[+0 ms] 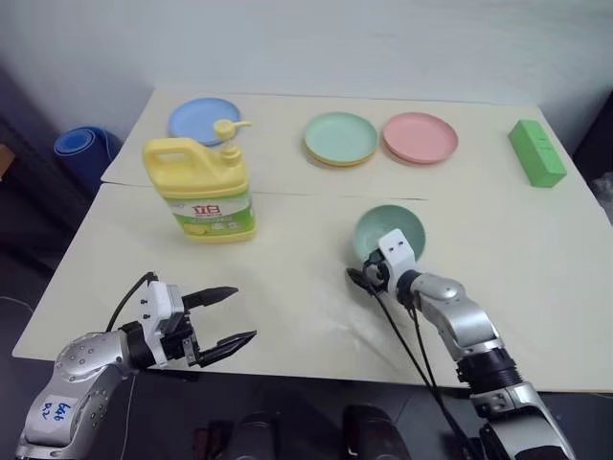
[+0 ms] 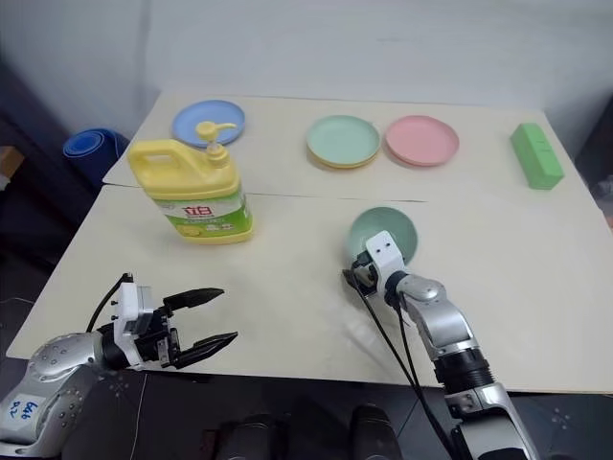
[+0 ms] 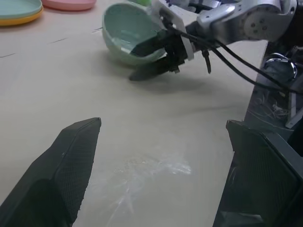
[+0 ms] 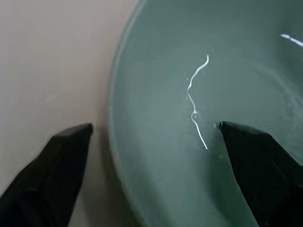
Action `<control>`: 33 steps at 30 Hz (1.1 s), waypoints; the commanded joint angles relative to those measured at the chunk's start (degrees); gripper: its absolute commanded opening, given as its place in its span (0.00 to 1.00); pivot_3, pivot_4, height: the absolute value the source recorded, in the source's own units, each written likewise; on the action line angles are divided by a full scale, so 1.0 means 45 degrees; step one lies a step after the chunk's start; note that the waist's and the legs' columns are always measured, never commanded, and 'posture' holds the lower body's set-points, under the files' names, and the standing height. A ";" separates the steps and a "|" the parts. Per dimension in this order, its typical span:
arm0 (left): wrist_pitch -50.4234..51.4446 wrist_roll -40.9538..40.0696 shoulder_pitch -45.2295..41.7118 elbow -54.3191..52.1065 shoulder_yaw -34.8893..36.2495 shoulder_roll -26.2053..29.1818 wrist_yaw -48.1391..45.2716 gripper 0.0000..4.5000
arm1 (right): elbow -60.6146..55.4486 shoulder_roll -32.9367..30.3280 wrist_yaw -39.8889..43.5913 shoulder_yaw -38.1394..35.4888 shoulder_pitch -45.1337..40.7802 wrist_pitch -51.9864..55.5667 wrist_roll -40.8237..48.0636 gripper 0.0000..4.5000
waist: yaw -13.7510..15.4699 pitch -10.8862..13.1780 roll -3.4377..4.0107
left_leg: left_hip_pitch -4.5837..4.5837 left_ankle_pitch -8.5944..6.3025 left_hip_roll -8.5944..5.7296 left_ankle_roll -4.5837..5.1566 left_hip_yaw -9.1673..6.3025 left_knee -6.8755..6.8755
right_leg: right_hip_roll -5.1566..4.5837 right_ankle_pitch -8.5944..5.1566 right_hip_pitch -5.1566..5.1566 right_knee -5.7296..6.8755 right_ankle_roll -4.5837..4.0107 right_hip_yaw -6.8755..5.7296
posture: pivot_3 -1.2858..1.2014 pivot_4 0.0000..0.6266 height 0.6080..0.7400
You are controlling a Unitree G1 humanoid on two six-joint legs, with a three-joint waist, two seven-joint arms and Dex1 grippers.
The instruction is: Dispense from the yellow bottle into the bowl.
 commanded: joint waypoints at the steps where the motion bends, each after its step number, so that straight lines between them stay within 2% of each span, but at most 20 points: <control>1: 0.0096 -0.0506 0.0034 -0.0529 0.0727 -0.0521 0.0823 1.00 | 0.0589 0.0190 -0.0167 -0.0025 -0.0451 -0.0967 -0.0590 0.73 | -0.0042 0.0000 0.0000 | 0.0000 0.0002 0.0001 -0.0003 0.0000 0.0001 | 0.0000 0.0000 -0.0002 0.0007 0.0000 0.0000 | 0.52 0.24 1.00; 8: 0.0710 -0.1204 -0.0522 -0.0693 0.1520 -0.0918 0.1727 1.00 | 0.1636 0.0302 -0.0154 0.0044 -0.1340 -0.2246 -0.1501 0.20 | -0.0183 0.0000 -0.0001 | -0.0004 0.0006 0.0007 -0.0012 -0.0003 0.0002 | -0.0003 0.0000 -0.0034 0.0062 0.0000 0.0006 | 0.52 0.24 1.00; 9: 0.0725 -0.1212 -0.0596 -0.0675 0.1586 -0.0967 0.1808 1.00 | 0.1777 0.0281 -0.0073 0.0068 -0.1439 -0.2405 -0.1594 0.17 | -0.0178 0.0000 -0.0001 | -0.0004 0.0006 0.0004 -0.0012 -0.0003 0.0002 | -0.0006 0.0000 -0.0032 0.0062 0.0000 0.0007 | 0.52 0.24 1.00; 18: 0.1264 -0.1848 -0.1134 -0.0858 0.2021 -0.1182 0.2310 1.00 | 0.1944 0.0111 0.1248 0.0044 -0.1939 -0.2846 -0.1713 0.17 | -0.0343 0.0000 -0.0001 | -0.0008 0.0007 0.0003 -0.0012 -0.0015 0.0001 | -0.0006 0.0000 -0.0033 0.0064 0.0000 0.0005 | 0.52 0.24 1.00; 24: 0.1234 -0.1567 -0.0867 -0.1016 0.1673 -0.1024 0.1939 1.00 | 0.0564 -0.0149 0.3097 -0.0131 -0.1724 0.0177 -0.0615 0.17 | -0.0352 0.0000 -0.0001 | -0.0008 0.0007 0.0005 -0.0012 -0.0023 0.0000 | -0.0005 0.0000 -0.0033 0.0070 0.0000 0.0002 | 0.52 0.24 1.00; 29: 0.0996 -0.0996 -0.0492 -0.1118 0.1036 -0.0643 0.1110 1.00 | -0.0126 -0.0480 0.3177 -0.0026 -0.1537 0.0576 -0.0909 0.54 | -0.0311 0.0001 -0.0001 | -0.0008 0.0006 0.0003 -0.0012 -0.0022 0.0000 | -0.0004 0.0000 -0.0033 0.0068 -0.0001 0.0002 | 0.52 0.24 1.00; 33: 0.0934 -0.0843 -0.0567 -0.1116 0.0855 -0.0669 0.1022 1.00 | -0.0439 -0.0493 0.2933 -0.0250 -0.1215 -0.0797 -0.0970 0.82 | -0.0312 0.0001 -0.0001 | -0.0008 0.0006 0.0002 -0.0012 -0.0018 0.0001 | -0.0004 0.0000 -0.0033 0.0064 -0.0001 0.0002 | 0.52 0.24 1.00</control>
